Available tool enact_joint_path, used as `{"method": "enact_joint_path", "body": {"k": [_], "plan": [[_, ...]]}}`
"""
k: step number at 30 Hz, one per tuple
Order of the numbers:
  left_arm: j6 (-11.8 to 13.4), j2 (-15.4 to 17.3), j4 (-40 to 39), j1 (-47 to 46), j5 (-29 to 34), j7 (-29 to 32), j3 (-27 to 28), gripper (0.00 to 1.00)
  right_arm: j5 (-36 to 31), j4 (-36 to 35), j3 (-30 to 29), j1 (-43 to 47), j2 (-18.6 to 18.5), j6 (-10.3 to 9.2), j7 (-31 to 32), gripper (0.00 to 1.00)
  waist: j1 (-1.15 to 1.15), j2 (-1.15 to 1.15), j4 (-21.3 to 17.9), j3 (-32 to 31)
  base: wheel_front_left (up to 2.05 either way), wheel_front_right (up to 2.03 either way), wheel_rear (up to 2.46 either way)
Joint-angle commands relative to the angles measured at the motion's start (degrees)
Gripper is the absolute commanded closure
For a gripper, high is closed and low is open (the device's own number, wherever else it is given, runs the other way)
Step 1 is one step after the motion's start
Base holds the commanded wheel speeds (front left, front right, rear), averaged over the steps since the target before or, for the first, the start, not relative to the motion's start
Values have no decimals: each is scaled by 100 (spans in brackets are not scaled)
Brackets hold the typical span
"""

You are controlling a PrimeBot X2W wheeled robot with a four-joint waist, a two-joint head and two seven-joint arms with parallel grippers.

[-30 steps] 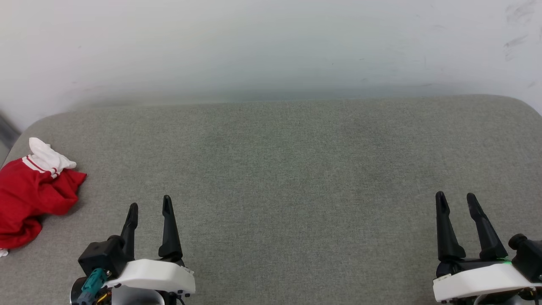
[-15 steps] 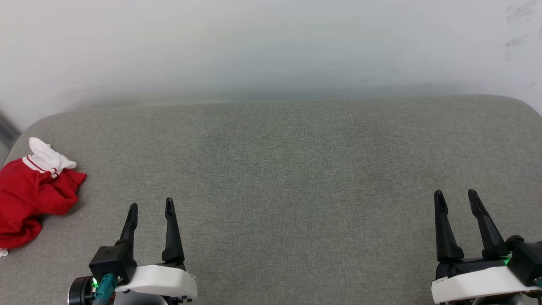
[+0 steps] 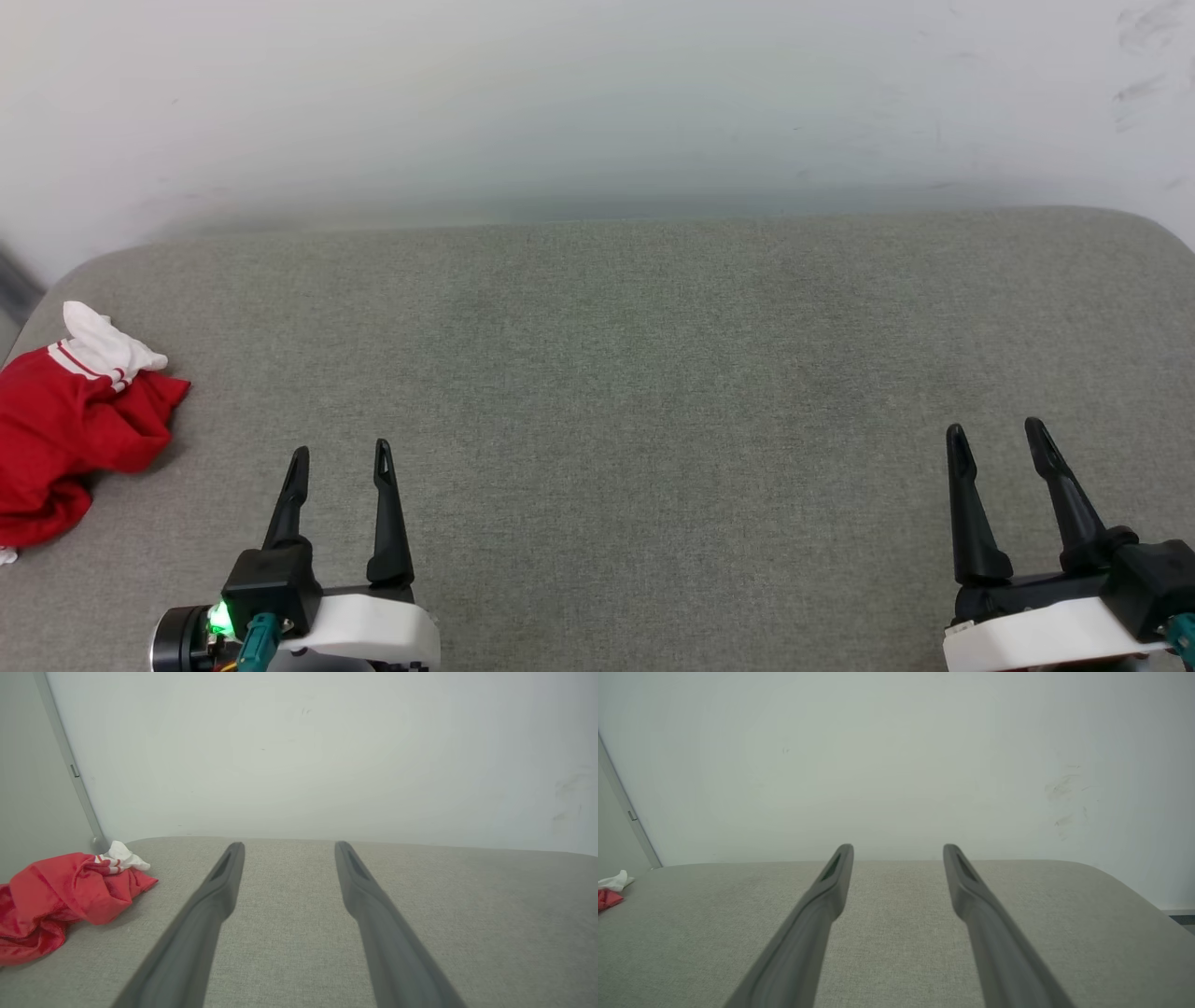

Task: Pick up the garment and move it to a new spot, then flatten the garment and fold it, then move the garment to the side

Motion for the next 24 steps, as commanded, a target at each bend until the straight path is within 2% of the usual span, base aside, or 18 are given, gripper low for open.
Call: {"method": "enact_joint_path", "body": {"k": [1, 8, 24], "plan": [[-14, -3, -32, 24, 129, -55, -27, 0, -144, -60, 13, 58, 5, 0, -55, 0, 0, 0, 2, 2, 0, 0, 0], [-24, -7, -22, 59, 300, -116, -32, 0, -290, -77, 35, 95, 6, 0, -110, 0, 0, 0, -2, -8, 0, 0, 0], [-68, -9, 92, 85, 54, -108, -17, 0, 83, 125, 62, 133, 6, 0, -106, 0, 0, 0, -13, -19, 0, 0, 0]]}}
